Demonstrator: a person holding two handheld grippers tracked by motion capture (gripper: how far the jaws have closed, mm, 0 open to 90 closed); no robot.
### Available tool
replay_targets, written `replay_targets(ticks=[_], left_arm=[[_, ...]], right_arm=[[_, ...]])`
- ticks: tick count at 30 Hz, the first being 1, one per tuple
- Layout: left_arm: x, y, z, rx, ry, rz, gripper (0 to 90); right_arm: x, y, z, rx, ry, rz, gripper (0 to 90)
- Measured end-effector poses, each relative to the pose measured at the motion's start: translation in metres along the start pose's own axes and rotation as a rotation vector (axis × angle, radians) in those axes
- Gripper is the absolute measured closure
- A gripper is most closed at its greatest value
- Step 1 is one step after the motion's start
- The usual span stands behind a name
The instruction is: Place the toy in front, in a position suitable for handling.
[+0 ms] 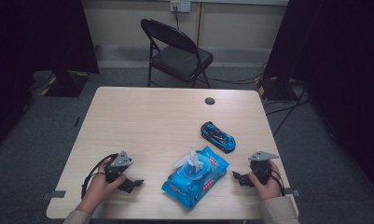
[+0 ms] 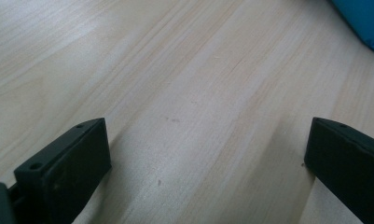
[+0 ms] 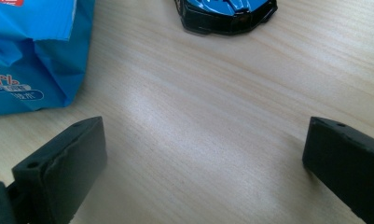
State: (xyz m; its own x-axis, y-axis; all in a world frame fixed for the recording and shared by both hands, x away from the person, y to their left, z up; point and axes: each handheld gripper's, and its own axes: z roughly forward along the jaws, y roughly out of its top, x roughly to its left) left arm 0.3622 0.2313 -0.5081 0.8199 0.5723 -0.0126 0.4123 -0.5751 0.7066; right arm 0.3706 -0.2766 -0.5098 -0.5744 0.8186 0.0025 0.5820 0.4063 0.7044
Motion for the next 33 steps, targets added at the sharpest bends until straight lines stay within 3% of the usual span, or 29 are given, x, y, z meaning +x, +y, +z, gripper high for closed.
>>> replay_targets(ticks=[29, 33], left_arm=[[-0.0003, 0.0001, -0.0004, 0.003, -0.001, 0.000, 0.0], [-0.0046, 0.0022, -0.0017, -0.003, -0.043, 0.024, 2.9]], right_arm=[[-0.0011, 0.0007, 0.0004, -0.006, 0.017, -0.018, 0.0], [-0.0020, -0.0017, -0.0037, -0.023, 0.031, -0.023, 8.3]])
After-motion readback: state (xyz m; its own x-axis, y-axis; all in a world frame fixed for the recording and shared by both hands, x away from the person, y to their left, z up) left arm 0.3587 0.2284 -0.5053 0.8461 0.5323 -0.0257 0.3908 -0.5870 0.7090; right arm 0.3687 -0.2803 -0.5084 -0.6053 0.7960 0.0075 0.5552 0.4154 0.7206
